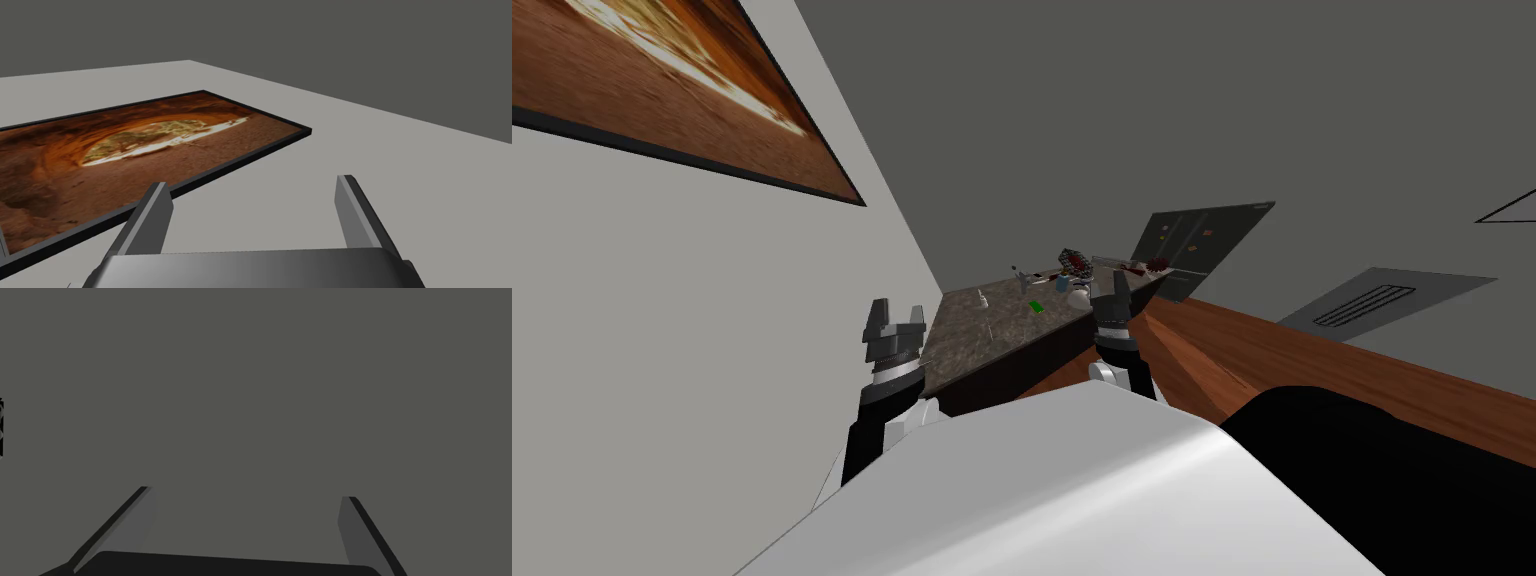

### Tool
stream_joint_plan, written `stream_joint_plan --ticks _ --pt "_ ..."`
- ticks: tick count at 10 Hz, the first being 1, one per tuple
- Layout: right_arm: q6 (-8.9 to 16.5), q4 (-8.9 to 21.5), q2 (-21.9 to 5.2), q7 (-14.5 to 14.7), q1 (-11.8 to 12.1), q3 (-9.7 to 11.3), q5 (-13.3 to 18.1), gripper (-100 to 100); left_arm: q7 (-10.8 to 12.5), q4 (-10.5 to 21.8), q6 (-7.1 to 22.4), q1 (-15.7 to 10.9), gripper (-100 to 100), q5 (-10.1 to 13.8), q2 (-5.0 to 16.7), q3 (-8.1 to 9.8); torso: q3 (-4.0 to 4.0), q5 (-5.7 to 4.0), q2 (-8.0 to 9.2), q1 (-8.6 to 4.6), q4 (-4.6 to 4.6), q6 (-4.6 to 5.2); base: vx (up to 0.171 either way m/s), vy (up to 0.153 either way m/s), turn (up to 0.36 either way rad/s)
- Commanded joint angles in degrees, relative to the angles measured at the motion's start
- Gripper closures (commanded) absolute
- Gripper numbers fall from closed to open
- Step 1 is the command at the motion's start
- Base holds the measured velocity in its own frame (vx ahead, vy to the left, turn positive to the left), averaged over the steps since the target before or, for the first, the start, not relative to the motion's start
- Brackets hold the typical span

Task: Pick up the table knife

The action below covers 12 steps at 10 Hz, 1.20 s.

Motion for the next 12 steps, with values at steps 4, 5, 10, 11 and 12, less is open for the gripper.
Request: stream_joint_plan --ticks 4,5,10,11,12 --pt "0.00 0.00 0.00 0.00 0.00 0.00 0.00 0 3.65 0.97 3.23 -0.41 -100 0.35 5.63 1.71 0.01 -0.01 0.02 -0.06 0.00 0.01 -0.006 -0.017 -0.076" --pt "0.00 0.00 0.00 0.00 0.00 0.00 0.00 0 5.07 1.38 4.49 -0.57 -100 0.49 6.66 2.36 0.02 -0.02 0.03 -0.08 0.00 0.01 -0.010 -0.033 -0.116" --pt "0.00 0.00 0.00 0.00 0.00 0.00 0.00 0 12.03 3.60 11.24 -1.58 -100 1.33 9.76 5.74 0.01 -0.03 0.02 -0.12 0.01 0.01 -0.007 -0.035 -0.112" --pt "0.00 0.00 0.00 0.00 0.00 0.00 0.00 0 12.62 3.60 11.24 -1.58 -100 1.33 9.76 5.74 0.01 -0.03 0.03 -0.12 0.01 0.01 -0.006 -0.024 -0.060" --pt "0.00 0.00 0.00 0.00 0.00 0.00 0.00 0 14.81 4.30 13.29 -1.94 -100 1.60 10.32 6.75 0.02 -0.02 0.03 -0.09 0.01 -0.01 -0.003 -0.039 -0.095"
